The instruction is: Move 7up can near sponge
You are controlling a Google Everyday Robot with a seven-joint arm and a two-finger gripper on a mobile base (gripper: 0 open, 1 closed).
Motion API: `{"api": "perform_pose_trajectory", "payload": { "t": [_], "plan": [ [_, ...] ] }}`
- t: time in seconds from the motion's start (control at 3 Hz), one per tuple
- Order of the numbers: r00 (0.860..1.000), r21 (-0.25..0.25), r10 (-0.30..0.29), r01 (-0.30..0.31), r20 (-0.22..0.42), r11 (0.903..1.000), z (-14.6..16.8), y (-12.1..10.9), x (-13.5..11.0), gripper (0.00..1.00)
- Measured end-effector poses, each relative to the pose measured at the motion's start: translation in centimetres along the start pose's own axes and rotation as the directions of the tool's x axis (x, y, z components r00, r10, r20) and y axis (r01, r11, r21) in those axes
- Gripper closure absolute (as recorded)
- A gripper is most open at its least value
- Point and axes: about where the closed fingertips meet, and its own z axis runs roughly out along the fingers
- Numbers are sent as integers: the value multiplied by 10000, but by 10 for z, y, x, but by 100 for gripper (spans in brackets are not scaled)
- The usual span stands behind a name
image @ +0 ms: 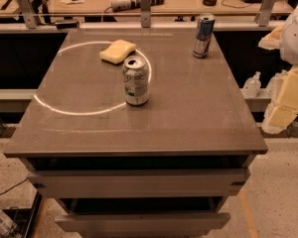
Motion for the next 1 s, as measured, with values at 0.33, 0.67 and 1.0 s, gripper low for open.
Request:
{"api": "perform_pose_trajectory", "payload": {
  "t": [0.33,0.67,1.0],
  "plan": [
    [10000,51,-29,28,34,10000,-1,0,-2,0],
    [9965,207,369,-386,754,9990,3,-3,-15,0],
    [9672,233,1328,-1411,2166,9897,18,-10,-38,0]
  ]
}}
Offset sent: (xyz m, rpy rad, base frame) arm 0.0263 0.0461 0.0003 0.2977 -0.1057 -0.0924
